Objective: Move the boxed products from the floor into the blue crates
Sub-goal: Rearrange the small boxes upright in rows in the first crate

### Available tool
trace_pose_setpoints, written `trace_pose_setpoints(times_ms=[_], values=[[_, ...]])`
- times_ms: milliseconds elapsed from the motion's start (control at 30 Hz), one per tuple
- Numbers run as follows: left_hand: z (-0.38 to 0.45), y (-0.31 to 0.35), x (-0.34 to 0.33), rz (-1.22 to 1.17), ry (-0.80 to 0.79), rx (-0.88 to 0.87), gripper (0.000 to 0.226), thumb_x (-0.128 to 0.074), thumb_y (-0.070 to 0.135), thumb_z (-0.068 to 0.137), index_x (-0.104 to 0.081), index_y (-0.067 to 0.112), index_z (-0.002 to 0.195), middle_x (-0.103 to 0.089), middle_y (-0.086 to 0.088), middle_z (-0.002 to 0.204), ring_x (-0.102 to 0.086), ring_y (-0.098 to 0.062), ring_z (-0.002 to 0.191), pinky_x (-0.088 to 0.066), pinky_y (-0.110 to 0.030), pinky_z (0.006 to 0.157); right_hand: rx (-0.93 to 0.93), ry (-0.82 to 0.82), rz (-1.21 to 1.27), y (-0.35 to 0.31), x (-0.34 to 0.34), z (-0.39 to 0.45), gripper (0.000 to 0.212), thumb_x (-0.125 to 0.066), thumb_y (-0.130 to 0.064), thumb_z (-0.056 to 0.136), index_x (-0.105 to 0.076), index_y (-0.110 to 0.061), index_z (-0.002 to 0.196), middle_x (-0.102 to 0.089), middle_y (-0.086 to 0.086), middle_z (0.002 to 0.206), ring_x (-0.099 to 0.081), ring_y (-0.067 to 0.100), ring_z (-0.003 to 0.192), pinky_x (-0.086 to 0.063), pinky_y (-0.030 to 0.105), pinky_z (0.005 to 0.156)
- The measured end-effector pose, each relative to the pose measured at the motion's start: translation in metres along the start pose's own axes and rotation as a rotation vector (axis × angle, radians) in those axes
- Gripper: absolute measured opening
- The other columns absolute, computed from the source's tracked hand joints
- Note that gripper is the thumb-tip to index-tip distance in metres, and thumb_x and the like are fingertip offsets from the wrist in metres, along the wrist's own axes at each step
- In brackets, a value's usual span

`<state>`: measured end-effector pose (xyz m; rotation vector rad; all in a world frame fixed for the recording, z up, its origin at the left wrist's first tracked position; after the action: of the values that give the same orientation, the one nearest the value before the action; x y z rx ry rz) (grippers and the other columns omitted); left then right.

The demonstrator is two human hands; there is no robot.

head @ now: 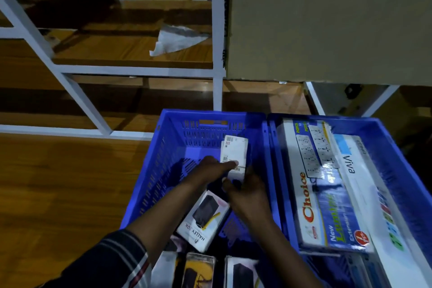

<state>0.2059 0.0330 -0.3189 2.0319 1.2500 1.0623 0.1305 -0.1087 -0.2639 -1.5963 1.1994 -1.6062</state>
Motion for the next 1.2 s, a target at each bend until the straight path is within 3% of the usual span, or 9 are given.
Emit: trace_pose_setpoints(times_ms=[100,200,333,467,600,733,933,1067,1200], values=[[-0.001,-0.001,0.002,-0.057,-0.026,-0.026,0.037,-0.085,0.042,0.081,-0.069,0.011,0.065,-0.069,0.003,0.057,-0.063,-0.006,0.049,-0.042,-0.017,0.051,-0.106,-0.033,0.012,0.001,-0.002,0.011,0.024,-0.073,-0.012,0.088,-0.069,-0.008,0.111,-0.073,0.002,0.098,-0.068,0.011,0.090,-0.043,0.001,0.060],[-0.004,0.003,0.005,-0.076,-0.035,-0.068,0.047,-0.083,0.033,0.085,-0.054,0.018,0.052,-0.051,0.008,0.038,-0.049,-0.003,0.035,-0.032,-0.015,0.040,-0.200,-0.048,-0.018,-0.002,-0.006,0.021,0.005,-0.071,-0.013,0.089,-0.075,-0.011,0.089,-0.070,0.000,0.077,-0.071,0.016,0.083,-0.044,0.016,0.057],[-0.009,0.007,0.025,-0.129,-0.034,-0.104,0.049,-0.087,0.046,0.077,-0.058,0.012,0.058,-0.056,-0.004,0.051,-0.054,-0.015,0.046,-0.036,-0.023,0.051,-0.154,0.028,-0.040,-0.004,-0.003,0.027,0.028,-0.064,-0.024,0.089,-0.066,-0.015,0.062,-0.065,-0.006,0.053,-0.060,0.007,0.055,-0.051,0.032,0.060],[-0.028,0.009,0.054,-0.237,-0.019,-0.141,0.055,-0.087,0.045,0.076,-0.047,0.018,0.052,-0.046,-0.003,0.048,-0.046,-0.017,0.044,-0.035,-0.029,0.052,0.032,0.091,-0.004,-0.030,0.004,0.007,0.016,-0.063,-0.025,0.084,-0.072,-0.018,0.094,-0.076,-0.007,0.087,-0.071,0.006,0.082,-0.054,0.027,0.072],[-0.058,-0.009,0.067,-0.434,-0.047,-0.022,0.046,-0.087,0.045,0.077,-0.073,0.002,0.086,-0.075,-0.014,0.078,-0.077,-0.031,0.076,-0.065,-0.037,0.074,0.245,-0.013,-0.167,-0.050,-0.009,-0.018,0.089,-0.078,-0.013,0.081,-0.033,-0.019,0.158,-0.034,-0.015,0.157,-0.028,-0.001,0.148,-0.025,0.013,0.118],[-0.070,-0.015,0.074,-0.526,-0.035,-0.012,0.057,-0.082,0.044,0.083,-0.068,-0.004,0.111,-0.072,-0.027,0.093,-0.078,-0.038,0.076,-0.065,-0.050,0.078,0.378,-0.184,-0.311,-0.058,-0.032,-0.017,0.102,-0.072,-0.008,0.080,-0.015,-0.019,0.164,-0.014,-0.014,0.167,-0.007,-0.004,0.154,-0.010,0.001,0.115],[-0.075,-0.006,0.086,-0.388,0.036,-0.110,0.062,-0.065,0.062,0.089,-0.076,0.001,0.093,-0.076,-0.023,0.075,-0.077,-0.034,0.069,-0.064,-0.052,0.079,0.434,-0.052,-0.267,-0.080,-0.012,-0.018,0.080,-0.084,-0.014,0.076,-0.046,-0.033,0.144,-0.041,-0.035,0.138,-0.041,-0.010,0.129,-0.037,0.006,0.104],[-0.081,0.007,0.103,-0.127,0.256,-0.327,0.071,-0.053,0.076,0.087,-0.062,0.010,0.061,-0.062,0.006,0.051,-0.059,-0.007,0.047,-0.044,-0.032,0.050,0.334,0.088,0.020,-0.077,0.008,-0.021,0.051,-0.087,-0.019,0.077,-0.065,-0.031,0.122,-0.073,-0.017,0.114,-0.068,-0.003,0.107,-0.054,0.016,0.087],[-0.087,0.017,0.101,-0.121,0.255,-0.461,0.052,-0.061,0.064,0.092,-0.074,0.016,0.079,-0.073,0.011,0.069,-0.068,-0.001,0.068,-0.051,-0.027,0.061,0.258,0.099,0.253,-0.071,0.020,-0.013,0.033,-0.082,-0.005,0.082,-0.076,-0.021,0.111,-0.080,-0.012,0.104,-0.073,0.002,0.099,-0.054,0.017,0.085]])
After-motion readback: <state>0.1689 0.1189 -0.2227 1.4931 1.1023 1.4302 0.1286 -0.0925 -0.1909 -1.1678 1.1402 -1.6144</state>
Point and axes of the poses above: each hand's wrist, its own z-axis towards the middle knuckle, its own x-axis out of the back of the hand, y = z × x, the point moved 9 cm from there along z, towards the middle knuckle
